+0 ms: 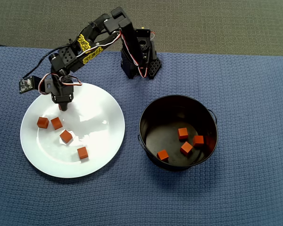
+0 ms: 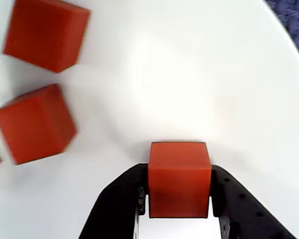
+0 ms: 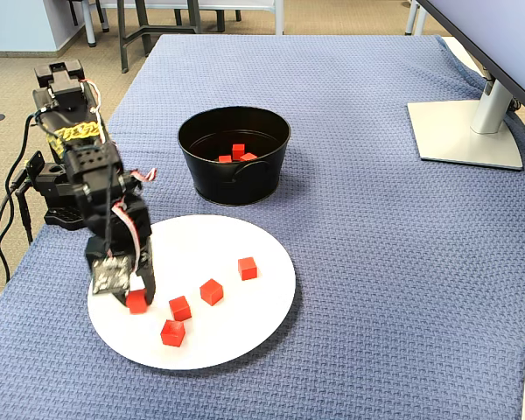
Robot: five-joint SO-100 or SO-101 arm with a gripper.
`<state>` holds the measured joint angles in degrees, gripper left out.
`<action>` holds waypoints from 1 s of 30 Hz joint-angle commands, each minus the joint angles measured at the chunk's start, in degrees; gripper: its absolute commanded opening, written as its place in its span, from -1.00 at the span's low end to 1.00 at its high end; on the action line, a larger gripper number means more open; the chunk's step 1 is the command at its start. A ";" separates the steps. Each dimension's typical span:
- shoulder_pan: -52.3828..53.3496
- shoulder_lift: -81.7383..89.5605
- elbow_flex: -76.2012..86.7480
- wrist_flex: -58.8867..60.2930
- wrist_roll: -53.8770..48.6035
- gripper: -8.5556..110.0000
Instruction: Pick up the red cubes from the white plate and place them in the black recipient
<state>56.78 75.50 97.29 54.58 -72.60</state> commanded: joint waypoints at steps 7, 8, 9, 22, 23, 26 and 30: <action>-15.38 29.88 -0.88 6.86 26.98 -0.86; -17.49 32.26 -0.97 8.26 30.23 -0.86; -19.60 34.54 -0.97 9.58 33.22 -0.86; -52.21 58.18 9.49 20.13 57.74 -0.86; -54.84 59.85 11.43 20.13 57.83 -0.81; -61.17 62.14 15.12 20.92 51.68 -0.20; -55.46 60.03 11.87 20.92 42.71 -0.16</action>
<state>-1.85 135.18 111.71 75.50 -23.29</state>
